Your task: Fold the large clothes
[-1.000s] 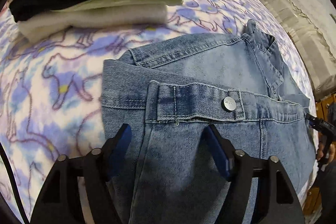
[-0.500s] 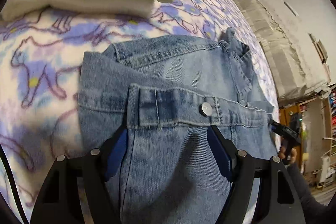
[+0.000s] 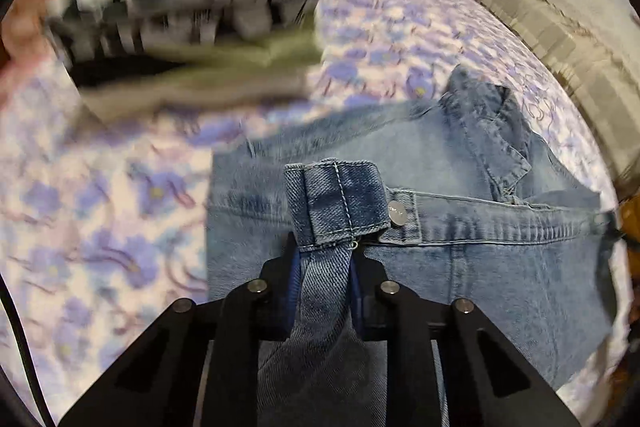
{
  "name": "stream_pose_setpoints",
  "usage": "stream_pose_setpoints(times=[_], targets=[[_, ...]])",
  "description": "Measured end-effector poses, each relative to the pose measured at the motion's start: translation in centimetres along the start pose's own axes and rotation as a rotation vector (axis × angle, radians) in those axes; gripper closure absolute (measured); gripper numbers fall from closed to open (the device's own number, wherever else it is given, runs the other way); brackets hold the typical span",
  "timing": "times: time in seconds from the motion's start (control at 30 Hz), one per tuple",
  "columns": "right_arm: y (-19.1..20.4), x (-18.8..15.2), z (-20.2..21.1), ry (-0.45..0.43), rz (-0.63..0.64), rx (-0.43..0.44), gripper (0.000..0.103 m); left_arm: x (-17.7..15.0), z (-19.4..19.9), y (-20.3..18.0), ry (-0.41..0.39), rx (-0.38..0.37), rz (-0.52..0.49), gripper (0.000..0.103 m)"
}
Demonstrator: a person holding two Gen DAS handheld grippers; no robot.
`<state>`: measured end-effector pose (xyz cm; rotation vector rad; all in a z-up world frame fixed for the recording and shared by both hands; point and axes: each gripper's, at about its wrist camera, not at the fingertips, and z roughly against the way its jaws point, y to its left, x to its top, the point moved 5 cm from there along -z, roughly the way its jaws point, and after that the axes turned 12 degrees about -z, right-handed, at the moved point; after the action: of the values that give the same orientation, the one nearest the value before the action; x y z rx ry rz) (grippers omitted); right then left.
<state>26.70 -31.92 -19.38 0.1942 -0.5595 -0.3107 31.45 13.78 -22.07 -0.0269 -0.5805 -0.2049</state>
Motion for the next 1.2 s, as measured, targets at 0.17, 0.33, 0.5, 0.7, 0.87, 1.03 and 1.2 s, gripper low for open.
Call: stream_pose_setpoints(times=[0.17,0.33,0.5,0.7,0.87,1.03,1.2], targets=[[1.6,1.0,6.0,-0.152,0.027,-0.012,0.080,1.6,6.1,-1.6,-0.156,0.104,-0.057,0.086],[2.8,3.8,10.4,-0.319,0.037,-0.027,0.080,4.2,10.4,-1.5,-0.307,0.199,-0.067,0.086],[4.9,7.6,10.1,-0.387,0.042,-0.015,0.080,7.1,10.0,-0.6,-0.332,0.262,-0.069,0.086],[6.0,10.2,3.6,-0.371,0.046,-0.086,0.080,8.7,3.7,0.1,-0.299,0.302,-0.068,0.086],[3.7,9.6,-6.6,-0.200,0.029,-0.194,0.079,7.6,-6.0,1.0,-0.149,0.299,-0.053,0.085],[1.1,7.4,-11.3,-0.136,-0.041,-0.204,0.075,5.4,-10.6,1.5,-0.089,0.285,-0.004,0.077],[0.4,7.6,-11.2,-0.123,-0.077,-0.170,0.074,4.6,-11.2,3.4,-0.096,0.179,0.113,0.063]])
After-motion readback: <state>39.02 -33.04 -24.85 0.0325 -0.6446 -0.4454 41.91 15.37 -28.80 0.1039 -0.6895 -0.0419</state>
